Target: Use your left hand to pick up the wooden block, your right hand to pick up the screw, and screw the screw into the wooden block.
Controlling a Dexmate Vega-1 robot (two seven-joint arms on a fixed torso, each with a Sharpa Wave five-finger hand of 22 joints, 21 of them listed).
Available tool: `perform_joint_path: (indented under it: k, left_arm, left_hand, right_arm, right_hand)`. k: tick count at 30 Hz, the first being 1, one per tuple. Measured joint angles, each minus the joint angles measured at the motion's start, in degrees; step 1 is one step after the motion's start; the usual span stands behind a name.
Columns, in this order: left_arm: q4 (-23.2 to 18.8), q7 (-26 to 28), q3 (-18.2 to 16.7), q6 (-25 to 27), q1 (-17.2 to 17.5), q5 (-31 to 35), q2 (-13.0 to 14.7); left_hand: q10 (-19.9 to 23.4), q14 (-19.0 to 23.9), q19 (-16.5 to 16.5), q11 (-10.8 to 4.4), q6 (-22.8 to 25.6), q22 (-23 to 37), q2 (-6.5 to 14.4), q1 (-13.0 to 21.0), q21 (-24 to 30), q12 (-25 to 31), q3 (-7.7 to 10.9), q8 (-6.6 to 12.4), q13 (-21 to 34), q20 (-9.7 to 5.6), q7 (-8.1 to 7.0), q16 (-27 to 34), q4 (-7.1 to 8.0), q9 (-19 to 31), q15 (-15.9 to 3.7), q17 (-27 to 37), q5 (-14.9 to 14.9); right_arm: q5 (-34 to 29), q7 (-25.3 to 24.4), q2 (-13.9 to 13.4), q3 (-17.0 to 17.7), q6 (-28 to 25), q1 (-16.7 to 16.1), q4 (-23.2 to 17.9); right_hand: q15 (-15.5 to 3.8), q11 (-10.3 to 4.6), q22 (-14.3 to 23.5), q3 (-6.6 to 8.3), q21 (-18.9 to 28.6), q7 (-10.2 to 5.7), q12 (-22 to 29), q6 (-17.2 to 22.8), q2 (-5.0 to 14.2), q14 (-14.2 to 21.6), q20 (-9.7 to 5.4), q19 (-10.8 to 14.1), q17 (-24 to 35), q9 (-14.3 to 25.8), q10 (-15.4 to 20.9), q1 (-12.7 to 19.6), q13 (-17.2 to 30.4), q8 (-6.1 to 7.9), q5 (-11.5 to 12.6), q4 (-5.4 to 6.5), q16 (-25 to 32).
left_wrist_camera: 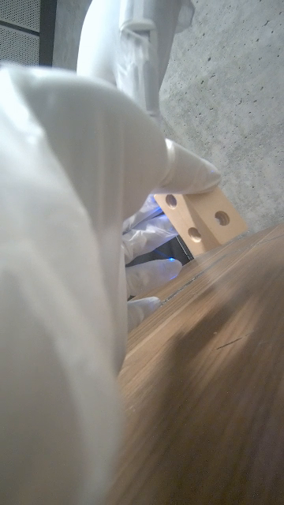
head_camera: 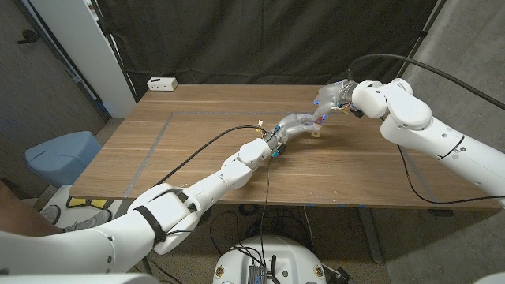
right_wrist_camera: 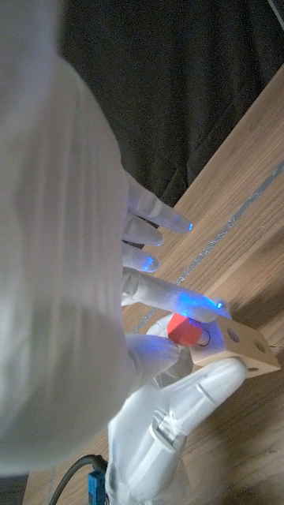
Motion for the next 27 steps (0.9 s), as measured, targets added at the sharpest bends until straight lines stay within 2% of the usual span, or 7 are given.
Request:
perform_joint_path:
  k: [4,9,15,25,27]
  left_arm:
    - [-0.69,0.13,0.02,0.23,0.26,0.06,0.26]
    - [-1.32,0.23,0.08,0.50,0.48,0.12,0.43]
    - [-1.77,0.25,0.11,0.59,0.63,0.14,0.53]
    - [-1.97,0.29,0.14,0.59,0.76,0.16,0.56]
    - [-2.00,0.31,0.14,0.59,0.79,0.15,0.58]
  left_hand:
    - [-0.08,0.00,0.00,-0.08,0.00,0.00,-0.02,0.01,0.00,0.00,0.24,0.01,0.00,0.00,0.00,0.00,-0.24,0.00,0.00,0.00,0.10]
    - [-0.09,0.12,0.00,-0.08,0.00,0.00,-0.02,0.01,0.00,0.00,0.24,0.02,0.00,0.00,0.00,0.00,-0.24,0.00,-0.12,-0.13,0.10]
    - [-0.09,0.31,0.00,-0.09,0.00,0.00,-0.02,0.01,0.00,0.00,0.24,0.02,0.00,0.00,0.00,0.00,-0.24,0.00,-0.31,-0.13,0.10]
    - [-0.11,0.31,0.00,-0.10,0.00,0.00,-0.02,0.01,0.00,0.00,0.41,0.03,0.00,0.00,0.00,0.00,-0.41,0.00,-0.31,-0.13,0.26]
    - [-0.17,0.31,0.00,-0.16,0.00,0.00,-0.02,0.01,0.00,0.00,0.48,0.03,0.00,0.00,0.00,0.00,-0.48,0.00,-0.30,-0.13,0.30]
  right_arm:
    - [-0.13,-0.12,0.05,0.01,-0.32,-0.24,-0.15]
    - [-0.36,-0.28,0.17,0.01,-0.83,-0.57,-0.43]
    - [-0.79,-0.66,0.39,0.01,-1.51,-1.02,-0.72]
    - [-1.39,-1.62,0.75,-0.16,-2.26,-1.60,-0.85]
    - [-1.46,-1.83,0.81,-0.18,-2.30,-1.69,-0.85]
  right_hand:
    - [0.07,-0.19,0.00,-0.24,0.00,0.19,0.00,1.06,0.15,0.53,0.00,0.00,0.00,-0.27,0.63,-0.69,0.00,0.05,0.00,0.24,0.40]
    - [0.11,-0.22,0.00,-0.47,0.00,0.40,0.00,3.52,0.68,0.93,0.00,0.40,0.00,-0.53,2.07,-1.22,-0.30,0.88,0.00,0.47,0.40]
    - [-0.01,-0.94,0.00,-0.48,0.00,0.62,0.00,7.39,0.97,2.25,-0.10,0.91,-0.13,-1.07,3.59,-1.98,-0.29,1.88,-0.13,0.47,0.62]
    - [0.00,-1.43,0.00,-0.71,0.00,0.50,0.34,10.51,1.45,3.48,-0.42,1.22,-0.16,-1.68,5.53,-2.44,-0.29,2.29,-0.21,0.24,0.91]
    - [-0.22,-1.74,0.00,-0.71,0.00,0.88,0.33,11.00,1.66,3.71,-0.42,1.22,-0.16,-1.86,5.84,-2.65,-0.38,2.35,-0.21,0.24,1.06]
